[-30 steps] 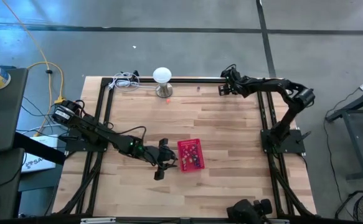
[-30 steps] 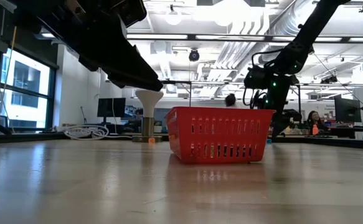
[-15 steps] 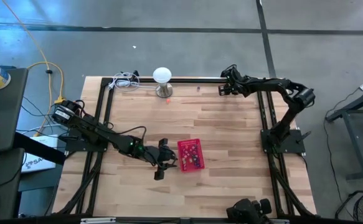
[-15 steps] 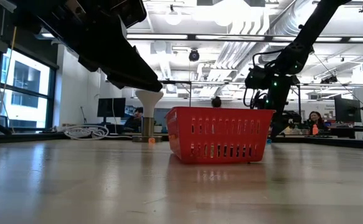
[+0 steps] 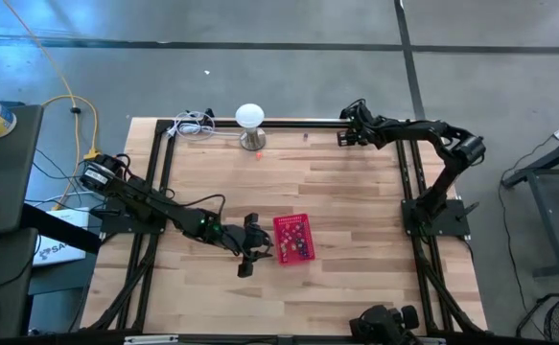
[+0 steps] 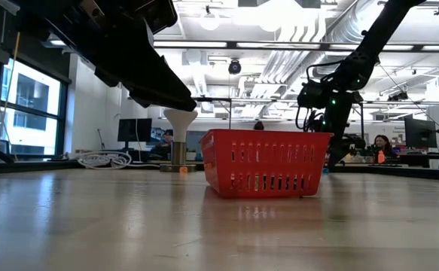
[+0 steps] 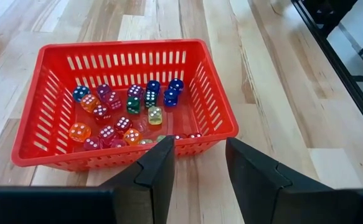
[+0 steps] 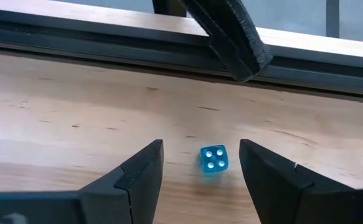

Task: Pick & Place Dice
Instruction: Put the light blue die into the red basket

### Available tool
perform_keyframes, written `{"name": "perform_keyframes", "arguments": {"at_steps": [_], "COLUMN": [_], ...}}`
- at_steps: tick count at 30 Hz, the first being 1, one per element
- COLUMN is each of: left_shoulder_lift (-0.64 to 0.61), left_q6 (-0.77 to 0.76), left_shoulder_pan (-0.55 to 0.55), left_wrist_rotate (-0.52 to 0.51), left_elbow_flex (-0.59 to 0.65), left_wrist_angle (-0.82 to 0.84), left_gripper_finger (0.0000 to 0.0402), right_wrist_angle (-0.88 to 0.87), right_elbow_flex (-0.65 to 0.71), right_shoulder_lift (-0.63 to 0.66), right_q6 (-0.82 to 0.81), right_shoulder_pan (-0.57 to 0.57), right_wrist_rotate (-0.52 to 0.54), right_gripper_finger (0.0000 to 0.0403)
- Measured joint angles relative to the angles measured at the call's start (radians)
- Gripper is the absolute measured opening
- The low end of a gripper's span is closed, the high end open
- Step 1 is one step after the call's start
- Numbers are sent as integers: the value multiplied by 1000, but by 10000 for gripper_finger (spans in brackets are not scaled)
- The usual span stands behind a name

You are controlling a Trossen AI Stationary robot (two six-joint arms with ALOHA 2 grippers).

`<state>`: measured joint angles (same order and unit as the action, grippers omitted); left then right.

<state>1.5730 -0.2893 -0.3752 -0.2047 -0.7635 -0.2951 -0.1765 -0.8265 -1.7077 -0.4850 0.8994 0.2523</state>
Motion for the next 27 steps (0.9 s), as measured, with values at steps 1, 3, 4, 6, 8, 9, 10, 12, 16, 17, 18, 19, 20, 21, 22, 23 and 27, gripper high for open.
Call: {"name": "perform_keyframes", "arguments": {"at_steps": [1,3,4,6,8,9,10,12,16,17,18,19,20,21,22,23,27], "left_shoulder_lift": [0,0,0,0,0,0,0,0,0,0,0,0,0,0,0,0,0], "left_q6": [0,0,0,0,0,0,0,0,0,1,0,0,0,0,1,1,1], "left_shoulder_pan": [0,0,0,0,0,0,0,0,0,0,0,0,0,0,0,0,0], "left_wrist_rotate": [0,0,0,0,0,0,1,1,1,1,1,1,1,1,1,1,2], "left_elbow_flex": [0,0,0,0,0,0,0,0,0,0,0,0,0,0,0,0,0], "left_wrist_angle": [0,0,0,0,0,0,0,0,0,0,0,0,0,0,0,0,0], "left_gripper_finger": [138,138,138,138,138,138,138,138,138,138,138,138,138,138,138,138,138], "right_wrist_angle": [0,0,0,0,1,2,2,2,5,6,7,7,7,7,7,7,1], "right_elbow_flex": [0,0,0,0,0,0,0,0,0,0,0,0,0,0,0,0,0], "right_shoulder_lift": [0,0,0,0,0,0,0,0,0,0,0,0,0,0,0,0,0], "right_q6": [0,1,5,10,11,11,11,11,11,11,11,11,10,10,11,12,21], "right_shoulder_pan": [0,-1,0,2,6,7,7,7,10,11,12,12,13,13,13,13,13], "right_wrist_rotate": [0,-4,-15,-41,-61,-69,-72,-73,-119,-131,-133,-133,-132,-132,-132,-132,-124], "right_gripper_finger": [201,201,201,201,201,201,201,201,201,201,201,201,201,201,201,200,180]}}
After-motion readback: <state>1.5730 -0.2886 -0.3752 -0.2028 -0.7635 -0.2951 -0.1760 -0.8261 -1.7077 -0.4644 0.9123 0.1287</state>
